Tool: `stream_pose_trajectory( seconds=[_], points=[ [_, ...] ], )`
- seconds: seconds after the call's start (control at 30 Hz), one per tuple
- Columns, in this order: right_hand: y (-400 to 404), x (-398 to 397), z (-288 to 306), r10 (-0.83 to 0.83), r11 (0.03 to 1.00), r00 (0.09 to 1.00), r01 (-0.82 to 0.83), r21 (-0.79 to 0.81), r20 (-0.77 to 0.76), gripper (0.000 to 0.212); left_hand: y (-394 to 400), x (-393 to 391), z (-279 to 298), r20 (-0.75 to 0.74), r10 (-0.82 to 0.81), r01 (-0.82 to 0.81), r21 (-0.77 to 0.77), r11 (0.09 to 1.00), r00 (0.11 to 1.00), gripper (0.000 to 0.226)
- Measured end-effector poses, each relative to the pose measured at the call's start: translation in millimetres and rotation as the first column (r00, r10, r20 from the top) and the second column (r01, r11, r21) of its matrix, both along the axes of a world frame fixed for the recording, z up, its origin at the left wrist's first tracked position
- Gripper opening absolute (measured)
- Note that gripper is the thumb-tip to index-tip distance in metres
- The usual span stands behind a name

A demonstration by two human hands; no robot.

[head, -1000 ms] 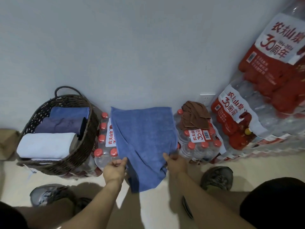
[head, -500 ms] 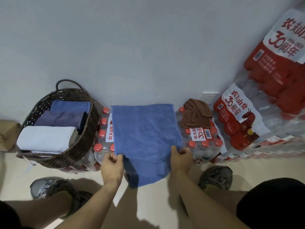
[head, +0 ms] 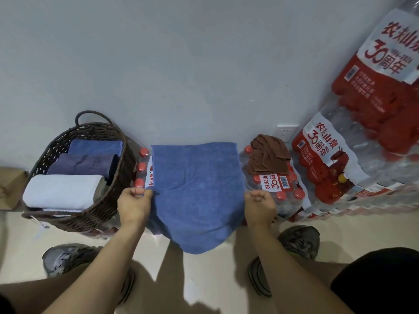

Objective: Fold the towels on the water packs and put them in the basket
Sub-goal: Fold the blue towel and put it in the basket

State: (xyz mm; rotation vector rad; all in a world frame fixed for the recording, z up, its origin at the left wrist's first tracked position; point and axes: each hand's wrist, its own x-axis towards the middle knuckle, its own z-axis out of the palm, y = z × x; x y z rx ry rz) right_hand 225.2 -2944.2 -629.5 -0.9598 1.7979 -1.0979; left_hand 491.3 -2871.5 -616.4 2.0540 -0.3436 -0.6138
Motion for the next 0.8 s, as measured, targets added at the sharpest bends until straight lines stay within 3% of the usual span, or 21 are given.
stream_pose_trajectory(
  seconds=[0.13,0.23,0.3,0.37,0.43,0.5,0.6,0.67,0.8],
  points=[
    [-27.2,13.3,20.4,-0.034,0.997,0.981,0.046,-0.059,0.19,0.018,-17.2,-1.3,30.0,-0.116,-0.056,0.033,-0.195,0.98,0.992,0.036],
    [-46.7,15.4,33.9,0.02,0.997,0.955,0.004,-0.081,0.297,0.022,-21.7,-4.5,40.8,-0.187,-0.287,0.205,-0.362,0.909,0.94,0.053],
    [-52.6,16.3,37.0,0.199,0.978,0.979,-0.196,-0.069,0.039,0.028,-21.5,-2.3,36.6,-0.071,-0.469,0.429,-0.301,0.852,0.881,0.07],
    [-46.5,22.6,36.5,0.305,0.944,0.908,-0.329,-0.038,-0.288,0.028,-17.0,-2.8,29.6,0.138,-0.558,0.567,-0.027,0.824,0.818,0.078],
    [-29.5,36.7,33.0,0.338,0.898,0.857,-0.418,-0.139,-0.39,0.021,-7.8,-6.6,16.4,0.308,-0.504,0.497,0.108,0.861,0.807,0.069],
    [-13.5,54.1,23.3,0.448,0.793,0.794,-0.565,-0.228,-0.411,0.016,4.5,-12.3,4.4,0.363,-0.359,0.359,0.071,0.931,0.86,0.056],
    [-0.6,70.3,2.7,0.672,0.621,0.57,-0.782,-0.06,-0.472,0.023,27.2,-20.1,-15.9,0.333,-0.194,0.207,-0.005,0.978,0.923,0.039],
    [2.2,71.0,-10.2,0.711,0.568,0.461,-0.822,0.046,-0.53,0.032,45.8,-26.6,-36.2,0.257,-0.184,0.178,0.048,0.983,0.949,0.03],
    [3.1,67.9,-15.8,0.69,0.58,0.478,-0.814,0.019,-0.544,0.027,72.0,-34.4,-80.8,-0.038,-0.215,0.217,0.274,0.937,0.976,0.037]
  ],
)
